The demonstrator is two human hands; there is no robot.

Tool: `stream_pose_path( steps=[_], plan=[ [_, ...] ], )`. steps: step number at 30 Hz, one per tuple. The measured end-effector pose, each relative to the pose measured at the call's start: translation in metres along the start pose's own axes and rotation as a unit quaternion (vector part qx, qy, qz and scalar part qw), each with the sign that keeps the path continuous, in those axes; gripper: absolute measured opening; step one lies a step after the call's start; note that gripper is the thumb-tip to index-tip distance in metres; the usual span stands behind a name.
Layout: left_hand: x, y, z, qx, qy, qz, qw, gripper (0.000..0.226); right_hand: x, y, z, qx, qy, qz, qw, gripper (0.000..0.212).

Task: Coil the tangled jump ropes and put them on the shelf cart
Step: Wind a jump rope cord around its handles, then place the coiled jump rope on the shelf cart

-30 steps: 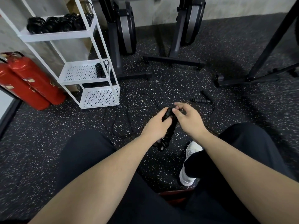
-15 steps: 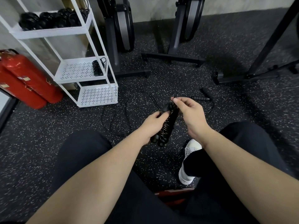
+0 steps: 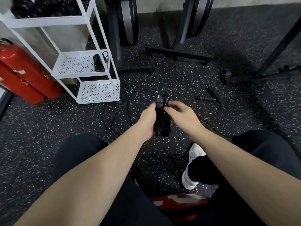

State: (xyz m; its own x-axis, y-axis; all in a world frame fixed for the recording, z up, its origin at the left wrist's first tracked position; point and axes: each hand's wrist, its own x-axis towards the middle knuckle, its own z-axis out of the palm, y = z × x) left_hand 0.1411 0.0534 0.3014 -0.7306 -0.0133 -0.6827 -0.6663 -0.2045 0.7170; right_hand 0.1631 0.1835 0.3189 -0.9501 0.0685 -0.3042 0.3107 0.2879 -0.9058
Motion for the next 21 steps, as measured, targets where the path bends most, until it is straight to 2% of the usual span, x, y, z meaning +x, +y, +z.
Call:
stream_pose_path(
  steps=[3, 7, 12, 15, 18, 21],
  plan=[
    [0.014, 0.013, -0.007, -0.034, 0.026, 0.011, 0.999, 0.031, 0.020, -0.009, 0.017, -0.008, -0.012, -0.008, 1.000, 0.046],
    [0.030, 0.042, -0.020, -0.030, 0.031, 0.079, 0.996, 0.033, 0.052, -0.018, 0.047, -0.009, -0.041, -0.009, 0.999, 0.061],
    [0.057, 0.079, -0.054, -0.005, 0.037, 0.136, 0.990, 0.026, 0.100, -0.034, 0.080, 0.095, -0.058, 0.009, 0.994, 0.061],
    [0.074, 0.100, -0.084, -0.016, 0.030, 0.117, 0.993, 0.029, 0.129, -0.044, 0.095, 0.185, -0.087, 0.049, 0.978, 0.057],
    [0.089, 0.118, -0.113, -0.005, -0.015, 0.061, 0.998, 0.042, 0.157, -0.056, 0.116, 0.250, -0.095, 0.090, 0.959, 0.051],
    [0.103, 0.130, -0.138, -0.016, -0.060, 0.025, 0.998, 0.042, 0.180, -0.070, 0.141, 0.248, -0.116, 0.095, 0.957, 0.063]
  ],
)
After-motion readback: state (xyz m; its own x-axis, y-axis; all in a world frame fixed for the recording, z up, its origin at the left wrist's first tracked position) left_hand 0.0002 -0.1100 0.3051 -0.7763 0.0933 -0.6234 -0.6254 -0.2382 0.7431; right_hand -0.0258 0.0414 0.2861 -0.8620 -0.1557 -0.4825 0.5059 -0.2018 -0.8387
